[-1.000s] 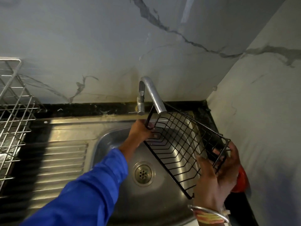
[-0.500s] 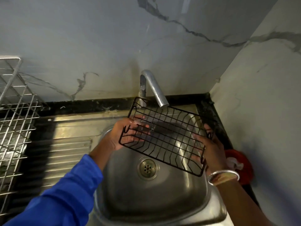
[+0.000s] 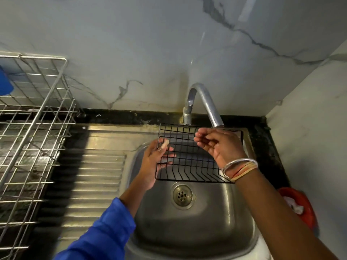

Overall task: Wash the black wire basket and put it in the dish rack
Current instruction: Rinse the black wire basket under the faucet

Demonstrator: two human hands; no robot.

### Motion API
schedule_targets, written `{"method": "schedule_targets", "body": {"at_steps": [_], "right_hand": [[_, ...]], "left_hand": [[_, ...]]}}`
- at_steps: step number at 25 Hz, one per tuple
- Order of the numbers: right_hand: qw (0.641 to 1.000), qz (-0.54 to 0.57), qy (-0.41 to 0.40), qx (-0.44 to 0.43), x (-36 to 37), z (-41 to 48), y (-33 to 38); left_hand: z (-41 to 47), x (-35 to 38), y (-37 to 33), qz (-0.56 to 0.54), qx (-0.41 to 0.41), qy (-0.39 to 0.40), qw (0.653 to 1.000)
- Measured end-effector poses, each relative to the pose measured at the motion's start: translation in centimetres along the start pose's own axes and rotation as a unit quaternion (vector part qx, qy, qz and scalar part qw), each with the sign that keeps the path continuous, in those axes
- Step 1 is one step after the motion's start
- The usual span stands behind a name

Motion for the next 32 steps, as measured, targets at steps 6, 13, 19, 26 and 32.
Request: {"method": "schedule_targets", "body": {"at_steps": [6,13,19,26,32], "right_hand": [[0.996,0.055,0.022,0.072,0.2,0.6,1.3],[0.963,-0.193,0.133,0.133,0.0,-0.4,-0.5],[0.977,-0.124,0.091,0.151,-0.7,0.3,0.0],[0.984,-0.059,0.104,0.132,0.8,0.6,-0.2],[0.821,-0.499,0.275,-0.034,2.8,-2.4,-4.1]], "left_hand": [[0.8,0.6,0.2,0.006,0.044,-0.004,0.999],[0.7,2.0,-1.4,0.033,0.086,-0.001,0.996],[0.8,2.4,-2.3,0.023,0.106,0.002,0.994],[0.2,3.1,-2.2,0.017,0.114,0.0,0.993],[0.2,4.4,-2.6,0.02,0.112,0.006,0.993]]}}
Point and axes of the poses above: each hand's wrist, its own z-axis towards the middle knuckle, its own x-axis out of the palm, y = z × x, the point moved 5 cm from there along z, towards the middle knuckle, and after that the axes turned 9 degrees about -x, right-handed, at the moved point
